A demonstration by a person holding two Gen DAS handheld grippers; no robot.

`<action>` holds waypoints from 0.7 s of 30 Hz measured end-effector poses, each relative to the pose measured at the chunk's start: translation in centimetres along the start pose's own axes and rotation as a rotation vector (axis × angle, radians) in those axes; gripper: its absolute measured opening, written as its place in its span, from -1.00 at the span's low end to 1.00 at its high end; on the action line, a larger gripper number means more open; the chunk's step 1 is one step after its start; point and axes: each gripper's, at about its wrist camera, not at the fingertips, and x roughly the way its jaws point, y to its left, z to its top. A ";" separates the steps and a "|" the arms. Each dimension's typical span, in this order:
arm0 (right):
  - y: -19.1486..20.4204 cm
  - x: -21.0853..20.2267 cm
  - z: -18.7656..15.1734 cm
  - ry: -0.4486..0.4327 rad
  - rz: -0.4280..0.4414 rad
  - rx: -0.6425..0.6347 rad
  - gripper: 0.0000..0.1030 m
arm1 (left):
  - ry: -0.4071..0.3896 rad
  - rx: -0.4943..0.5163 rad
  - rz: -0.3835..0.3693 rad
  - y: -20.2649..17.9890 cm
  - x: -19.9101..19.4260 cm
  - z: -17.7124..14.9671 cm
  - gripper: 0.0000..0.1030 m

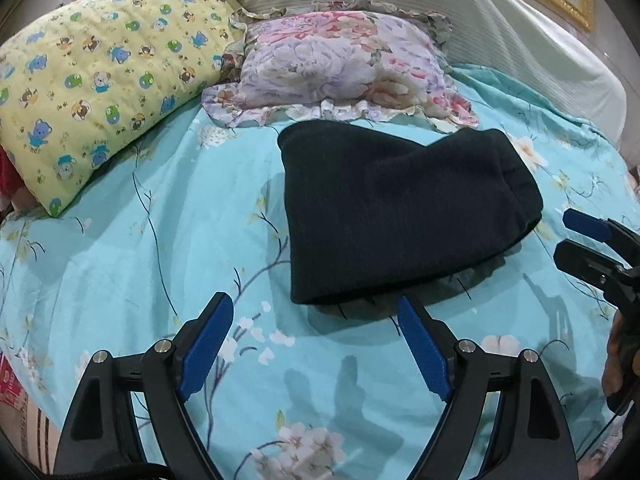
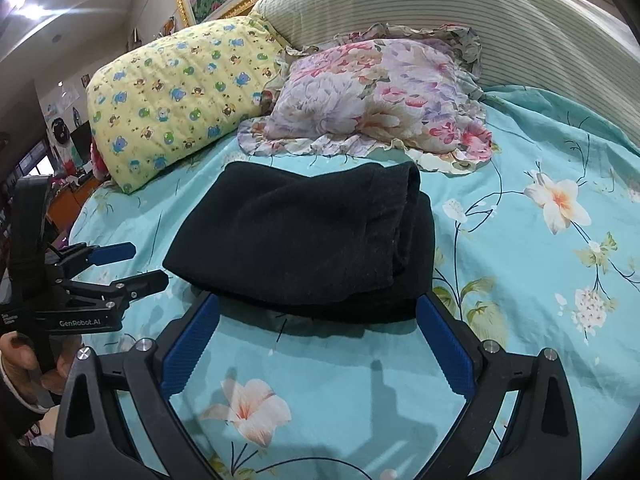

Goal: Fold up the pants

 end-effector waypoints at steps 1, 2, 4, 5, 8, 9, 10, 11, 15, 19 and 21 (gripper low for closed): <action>-0.1 0.0 -0.1 0.002 -0.001 0.001 0.91 | 0.004 -0.001 0.000 -0.1 0.0 -0.1 0.66; -0.1 0.0 -0.2 0.003 -0.004 0.003 0.92 | 0.007 -0.003 -0.002 -0.1 0.1 -0.2 0.66; -0.2 0.0 -0.2 0.005 -0.003 0.007 0.92 | 0.015 -0.006 -0.009 -0.2 0.2 -0.4 0.66; -0.2 0.0 -0.2 0.005 -0.003 0.007 0.92 | 0.019 -0.008 -0.012 -0.2 0.2 -0.4 0.67; -0.1 -0.1 -0.3 0.001 0.003 0.000 0.92 | 0.020 -0.010 -0.009 -0.2 0.3 -0.5 0.67; -0.1 -0.1 -0.3 -0.001 0.004 -0.006 0.92 | 0.019 -0.011 -0.009 -0.2 0.3 -0.5 0.67; 0.0 0.0 -0.2 -0.001 0.004 -0.012 0.92 | 0.018 -0.015 -0.010 -0.1 0.2 -0.5 0.67; 0.1 0.0 -0.2 0.000 0.004 -0.018 0.92 | 0.017 -0.019 -0.015 -0.1 0.2 -0.5 0.67; 0.4 0.2 -0.3 -0.001 0.005 -0.028 0.92 | 0.010 -0.024 -0.015 0.0 0.2 -0.5 0.67; 0.6 0.4 -0.4 -0.007 0.017 -0.029 0.92 | 0.008 -0.028 -0.034 0.2 0.3 -0.6 0.67; 0.8 0.5 -0.5 -0.007 0.019 -0.034 0.93 | 0.005 -0.023 -0.032 0.0 0.4 -0.6 0.67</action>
